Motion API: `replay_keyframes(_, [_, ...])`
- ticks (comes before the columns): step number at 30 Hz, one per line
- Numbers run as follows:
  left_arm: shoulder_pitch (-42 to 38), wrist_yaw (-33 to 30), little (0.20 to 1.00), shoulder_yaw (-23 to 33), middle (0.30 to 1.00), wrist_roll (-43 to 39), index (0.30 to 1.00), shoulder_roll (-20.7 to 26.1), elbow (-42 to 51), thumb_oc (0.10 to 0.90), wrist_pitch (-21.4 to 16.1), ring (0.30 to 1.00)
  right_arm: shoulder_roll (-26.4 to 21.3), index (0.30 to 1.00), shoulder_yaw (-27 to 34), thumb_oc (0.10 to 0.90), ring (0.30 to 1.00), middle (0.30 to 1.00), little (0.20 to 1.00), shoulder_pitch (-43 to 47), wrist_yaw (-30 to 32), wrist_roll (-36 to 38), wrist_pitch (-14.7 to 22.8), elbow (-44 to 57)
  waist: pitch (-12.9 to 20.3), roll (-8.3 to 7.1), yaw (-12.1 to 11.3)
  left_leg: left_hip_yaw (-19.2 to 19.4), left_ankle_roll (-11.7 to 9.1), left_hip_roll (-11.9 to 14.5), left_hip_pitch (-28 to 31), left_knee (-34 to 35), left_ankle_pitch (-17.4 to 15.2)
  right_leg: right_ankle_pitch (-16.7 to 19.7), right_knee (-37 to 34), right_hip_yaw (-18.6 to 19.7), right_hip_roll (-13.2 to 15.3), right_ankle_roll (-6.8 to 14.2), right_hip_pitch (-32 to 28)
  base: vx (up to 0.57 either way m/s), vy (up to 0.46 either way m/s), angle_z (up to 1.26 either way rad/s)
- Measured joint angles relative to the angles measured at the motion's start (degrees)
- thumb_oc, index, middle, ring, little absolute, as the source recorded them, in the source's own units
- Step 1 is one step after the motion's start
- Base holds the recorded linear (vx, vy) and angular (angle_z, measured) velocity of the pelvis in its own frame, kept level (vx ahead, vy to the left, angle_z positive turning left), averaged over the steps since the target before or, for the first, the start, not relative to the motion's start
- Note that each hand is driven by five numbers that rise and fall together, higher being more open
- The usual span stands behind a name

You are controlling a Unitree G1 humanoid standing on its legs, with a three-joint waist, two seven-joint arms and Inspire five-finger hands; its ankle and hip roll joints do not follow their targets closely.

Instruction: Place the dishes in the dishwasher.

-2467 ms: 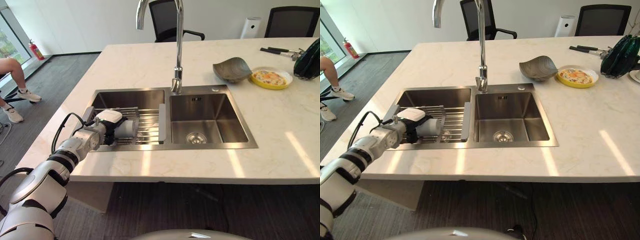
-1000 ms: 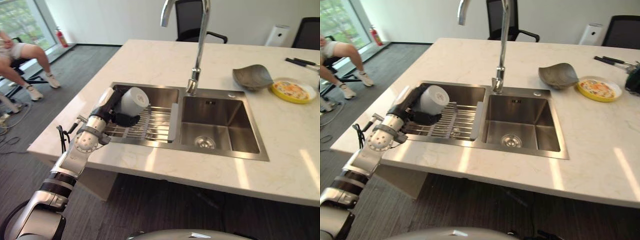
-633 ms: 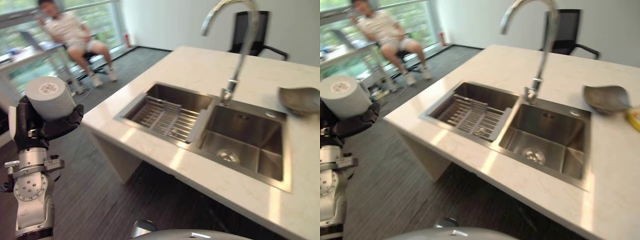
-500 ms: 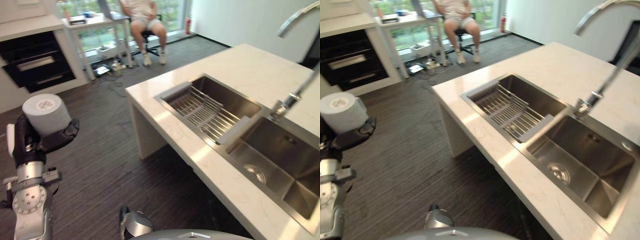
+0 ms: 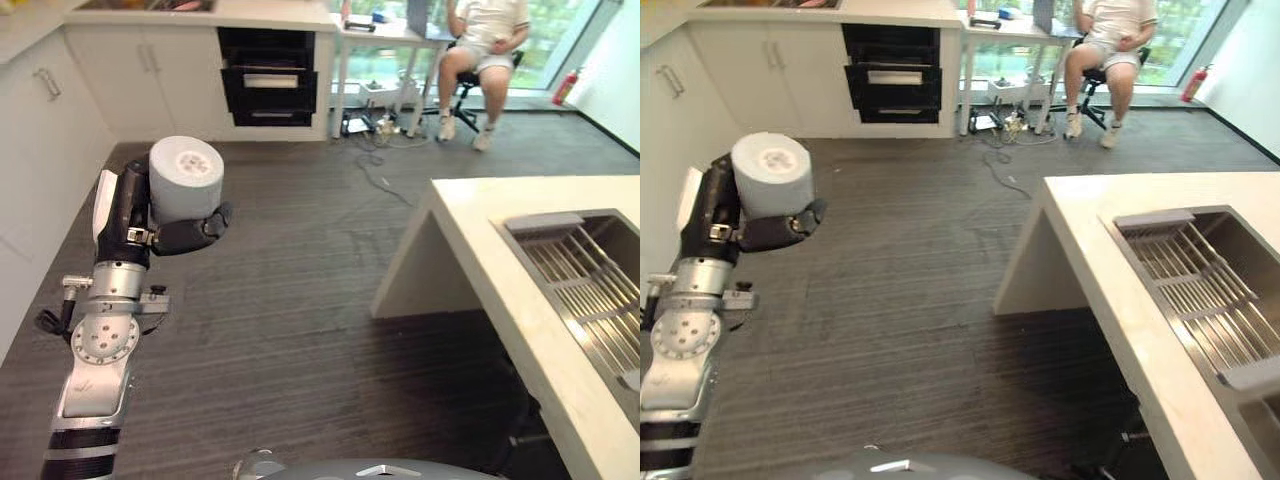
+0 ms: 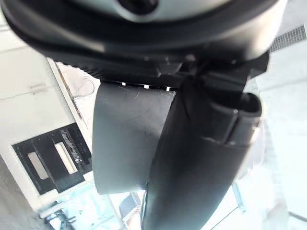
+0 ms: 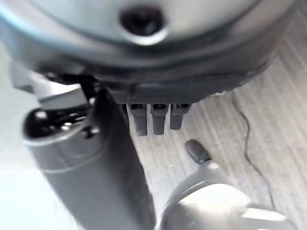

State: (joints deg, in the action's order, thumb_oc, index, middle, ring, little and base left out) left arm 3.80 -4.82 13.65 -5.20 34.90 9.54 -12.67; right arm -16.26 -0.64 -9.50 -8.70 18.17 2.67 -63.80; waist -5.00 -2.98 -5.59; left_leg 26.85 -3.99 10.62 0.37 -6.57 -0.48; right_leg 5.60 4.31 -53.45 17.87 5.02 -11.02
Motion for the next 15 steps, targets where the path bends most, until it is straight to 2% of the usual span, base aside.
replay_keyframes(1, [-1.9, 0.2, 0.300, -1.0, 0.300, 0.8, 0.300, -1.5, -2.1, 0.400, -0.3, 0.300, 0.2, 0.900, 0.5, 0.800, 0.900, 0.900, 0.900, -1.8, 0.7, 0.2, 0.0, 4.5, -0.3, 1.36, 0.6, -1.4, 0.7, -0.3, -2.0, -1.9, -0.1, 0.5, 1.1, -1.7, 1.0, -1.5, -1.2, 0.18, 0.551, 1.06])
replay_keyframes(2, [-1.1, 0.4, 0.300, -1.4, 0.300, 1.4, 0.300, -2.4, -1.7, 0.400, 0.7, 0.300, 0.0, 0.900, 0.8, 0.800, 0.900, 0.900, 0.900, -1.9, 1.4, 0.2, 0.1, 4.9, 0.3, 2.27, 1.5, -0.6, 1.4, -1.1, -2.8, -2.5, -0.4, 1.8, 1.8, -2.8, 1.7, -1.3, -1.3, 0.19, 0.482, 0.98])
replay_keyframes(3, [0.0, 0.4, 0.300, -1.3, 0.300, 1.4, 0.300, -2.4, -1.0, 0.400, 0.7, 0.300, -0.5, 0.900, -0.5, 0.800, 0.900, 0.900, 0.900, -1.6, 2.2, 0.1, -0.6, 6.1, 0.2, 2.57, 1.5, -0.2, 2.6, -1.5, -3.5, -3.3, -2.2, 2.1, 3.7, -2.6, 2.3, -0.9, -0.9, 0.13, 0.232, 0.78])
replay_keyframes(4, [-0.2, 0.2, 0.300, -1.7, 0.300, 1.4, 0.300, -3.1, -1.0, 0.400, 0.5, 0.300, -2.2, 0.900, -2.7, 0.800, 0.900, 0.900, 0.900, -0.7, 2.4, 0.0, -0.7, 7.1, -0.2, 3.29, 1.7, -2.3, 4.5, -3.6, -2.9, -0.5, -2.6, 2.0, 7.2, -2.7, 5.0, -0.9, -0.8, 0.28, 0.374, 0.77])
replay_keyframes(5, [-0.5, -0.1, 0.300, -2.4, 0.300, 1.3, 0.300, -3.8, 0.2, 0.400, 0.6, 0.300, -2.8, 0.900, -6.0, 0.800, 0.900, 0.900, 0.900, 1.4, 2.4, -0.2, -0.9, 8.4, -0.4, 3.08, 2.4, -4.0, 5.7, -6.4, -1.0, 2.6, -1.3, 3.5, 11.5, 2.8, 7.9, -2.1, -0.4, 0.32, 0.328, 1.28])
replay_keyframes(6, [-3.4, -0.2, 0.300, -5.9, 0.300, 1.2, 0.300, -4.6, -0.3, 0.400, 0.6, 0.300, -3.3, 0.900, -7.7, 0.800, 0.900, 0.900, 0.900, 1.0, 2.5, -0.2, -0.8, 12.0, -1.0, 3.99, 3.0, -8.4, 6.6, -7.3, -1.0, 3.2, -0.9, 1.6, 16.2, 10.5, 7.8, -2.5, 0.5, 0.31, 0.238, 2.01])
replay_keyframes(7, [-8.5, -0.4, 0.300, -11.0, 0.300, 0.8, 0.300, -5.1, -1.4, 0.400, 0.8, 0.300, -2.9, 0.900, -7.9, 0.800, 0.900, 0.900, 0.900, -0.1, 2.5, -0.1, -0.5, 15.1, -2.0, 5.43, 3.9, -13.8, 7.3, -6.8, -1.4, 3.9, 0.0, -5.6, 14.7, 18.6, 2.1, -1.0, 0.9, 0.15, 0.061, 2.06])
replay_keyframes(8, [-11.1, -0.2, 0.300, -14.5, 0.300, 0.5, 0.300, -5.0, -1.0, 0.400, 0.6, 0.300, -2.7, 0.900, -8.6, 0.800, 0.900, 0.900, 0.900, 0.6, 2.5, -0.1, -0.3, 16.9, -2.8, 5.62, 3.9, -16.6, 7.5, -6.3, -1.3, 5.8, 1.4, -9.7, 10.9, 23.6, -3.1, 0.0, 1.9, 0.16, -0.066, 2.10])
replay_keyframes(9, [-13.2, 1.7, 0.300, -18.4, 0.300, 0.2, 0.300, -3.7, 0.4, 0.400, 0.4, 0.300, -2.0, 0.900, -9.8, 0.800, 0.900, 0.900, 0.900, 4.4, 1.6, -0.1, 0.2, 18.2, -4.5, 4.49, 3.4, -19.4, 6.7, -6.6, -0.4, 9.2, 3.7, -11.7, 4.8, 26.0, -8.5, 2.5, 5.7, 0.12, -0.105, 1.43])
replay_keyframes(11, [-15.0, 2.6, 0.300, -22.3, 0.300, 0.1, 0.300, -4.1, -2.1, 0.400, 0.8, 0.300, -1.6, 0.900, -10.7, 0.800, 0.900, 0.900, 0.900, 6.7, 2.0, -0.1, 0.8, 18.5, -5.1, 3.71, 4.7, -23.9, 6.6, -7.8, 0.4, 9.7, 3.8, -10.5, -0.7, 22.7, -10.0, 2.4, 7.0, 0.11, -0.116, 1.40])
replay_keyframes(12, [-15.4, 3.6, 0.300, -25.7, 0.300, -0.5, 0.300, -4.1, -3.7, 0.400, 1.9, 0.300, -0.5, 0.900, -11.7, 0.800, 0.900, 0.900, 0.900, 12.1, 2.6, 0.0, 1.0, 11.6, -5.0, 2.20, 3.7, -26.2, 5.7, -9.5, 1.9, 10.1, 3.1, -7.5, -3.6, 20.5, -8.7, 1.2, 6.9, 0.07, -0.093, 1.33])
replay_keyframes(13, [-15.6, 4.7, 0.300, -27.5, 0.300, -0.7, 0.300, -4.1, -4.5, 0.400, 2.1, 0.300, 1.1, 0.900, -11.7, 0.800, 0.900, 0.900, 0.900, 13.7, 3.2, -0.1, 1.0, 7.7, -4.2, 0.37, 3.6, -25.9, 4.8, -10.5, 2.5, 10.2, 1.9, -5.9, -4.1, 20.2, -7.1, 1.2, 6.9, 0.11, -0.080, 1.34])
replay_keyframes(14, [-14.1, 5.4, 0.300, -28.1, 0.300, -1.0, 0.300, -3.0, -3.9, 0.400, 2.1, 0.300, 2.6, 0.900, -11.7, 0.800, 0.900, 0.900, 0.900, 13.1, 4.5, -0.2, 1.1, 7.8, -3.3, -1.29, 3.3, -24.4, 4.8, -11.7, 2.8, 10.3, 1.6, -3.3, -3.9, 20.4, -5.2, 1.3, 7.0, 0.13, -0.109, 0.97])
replay_keyframes(15, [-10.4, 5.1, 0.300, -27.1, 0.300, -1.2, 0.300, -2.0, -3.4, 0.400, 2.0, 0.300, 3.6, 0.900, -11.9, 0.800, 0.900, 0.900, 0.900, 13.1, 4.5, -0.2, 1.5, 7.4, -2.5, -2.07, 1.6, -23.1, 3.6, -11.1, 3.5, 10.2, 1.2, -1.7, -3.5, 20.5, -5.1, 1.9, 6.7, 0.11, -0.087, 0.68])
